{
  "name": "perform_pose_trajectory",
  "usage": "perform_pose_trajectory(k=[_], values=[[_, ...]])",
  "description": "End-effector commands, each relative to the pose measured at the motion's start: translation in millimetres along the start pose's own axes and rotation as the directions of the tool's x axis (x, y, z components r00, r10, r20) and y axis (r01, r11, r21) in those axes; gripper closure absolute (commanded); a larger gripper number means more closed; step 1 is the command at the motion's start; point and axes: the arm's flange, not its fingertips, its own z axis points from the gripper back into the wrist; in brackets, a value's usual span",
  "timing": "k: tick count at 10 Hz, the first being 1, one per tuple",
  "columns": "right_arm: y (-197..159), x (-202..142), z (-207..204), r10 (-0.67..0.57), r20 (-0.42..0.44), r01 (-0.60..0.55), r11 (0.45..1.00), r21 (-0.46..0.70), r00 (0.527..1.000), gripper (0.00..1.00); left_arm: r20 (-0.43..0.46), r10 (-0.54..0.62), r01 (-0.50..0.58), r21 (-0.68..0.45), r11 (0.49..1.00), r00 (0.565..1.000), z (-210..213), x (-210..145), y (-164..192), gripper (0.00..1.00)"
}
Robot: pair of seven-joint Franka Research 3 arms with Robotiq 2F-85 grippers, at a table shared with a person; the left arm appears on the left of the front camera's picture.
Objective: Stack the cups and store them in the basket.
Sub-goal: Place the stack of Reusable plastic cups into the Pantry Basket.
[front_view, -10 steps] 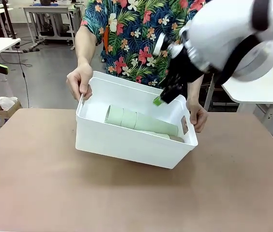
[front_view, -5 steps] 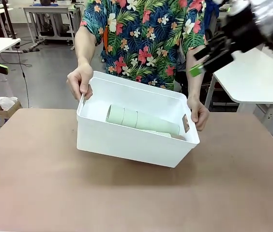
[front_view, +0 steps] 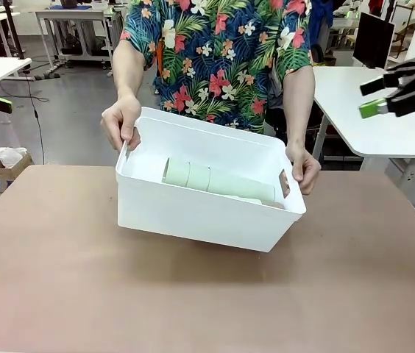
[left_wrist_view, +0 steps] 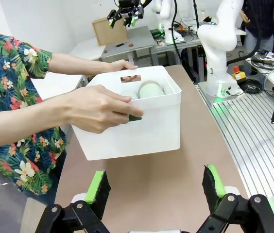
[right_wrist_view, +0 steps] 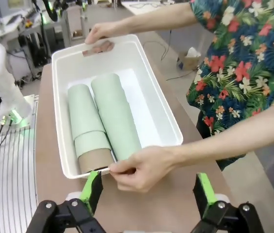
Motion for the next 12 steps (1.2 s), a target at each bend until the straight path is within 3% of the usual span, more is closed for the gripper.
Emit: perform_pose_trajectory(k=[1, 2, 3, 12], values=[[1, -10, -2, 0.037, 0.047, -0.039, 0.999, 0.024, 0.998, 0.00, -0.010, 0.012, -0.012, 0.002, 1.000, 1.000, -2, 2, -2, 0.00], [-6, -10, -8, 0.001, 0.055, -0.004, 0.999, 0.054, 0.998, 0.00, -0.010, 0.012, -0.012, 0.002, 1.000, 1.000, -2, 2, -2, 0.00], [-1, -8, 4, 0.003, 0.014, -0.004, 1.000, 0.006, 1.000, 0.00, -0.010, 0.012, -0.012, 0.002, 1.000, 1.000, -2, 2, -2, 0.00], [-1, -8, 4, 0.003, 0.014, -0.004, 1.000, 0.006, 1.000, 0.00, -0.010, 0.012, -0.012, 0.002, 1.000, 1.000, -2, 2, -2, 0.00]])
